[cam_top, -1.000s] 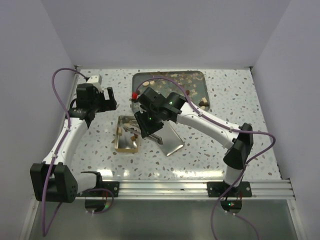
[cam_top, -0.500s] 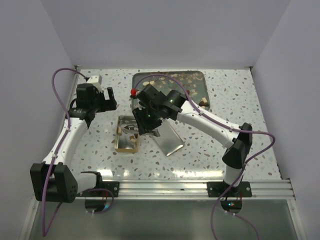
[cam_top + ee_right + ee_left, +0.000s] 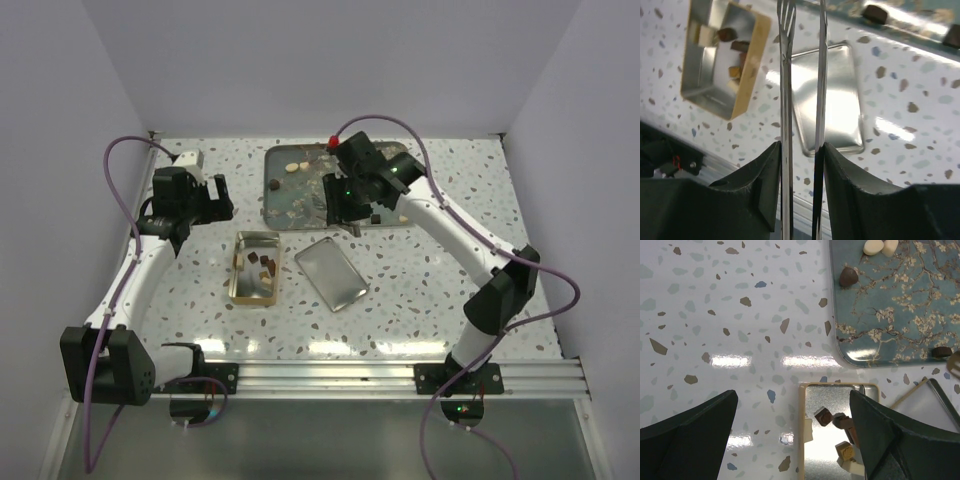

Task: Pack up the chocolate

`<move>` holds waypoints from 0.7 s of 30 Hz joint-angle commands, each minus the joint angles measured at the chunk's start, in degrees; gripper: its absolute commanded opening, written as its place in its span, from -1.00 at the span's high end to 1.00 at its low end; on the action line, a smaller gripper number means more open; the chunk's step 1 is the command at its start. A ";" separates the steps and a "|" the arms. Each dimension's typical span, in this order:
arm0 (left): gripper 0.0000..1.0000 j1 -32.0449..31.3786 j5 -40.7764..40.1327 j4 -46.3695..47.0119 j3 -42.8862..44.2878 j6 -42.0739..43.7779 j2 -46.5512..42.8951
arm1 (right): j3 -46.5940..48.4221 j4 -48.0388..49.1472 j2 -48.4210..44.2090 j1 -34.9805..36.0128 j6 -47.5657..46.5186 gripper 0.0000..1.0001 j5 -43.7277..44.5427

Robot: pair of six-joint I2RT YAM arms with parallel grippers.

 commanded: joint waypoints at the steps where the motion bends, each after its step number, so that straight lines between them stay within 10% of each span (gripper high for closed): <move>1: -1.00 0.44 0.71 2.36 1.14 -0.32 -1.29 | -1.21 0.31 -5.94 -6.26 -1.13 0.19 3.49; 21: -1.00 0.44 0.45 2.27 0.88 -0.15 -1.73 | -6.67 4.44 1.52 -17.71 3.44 0.17 12.63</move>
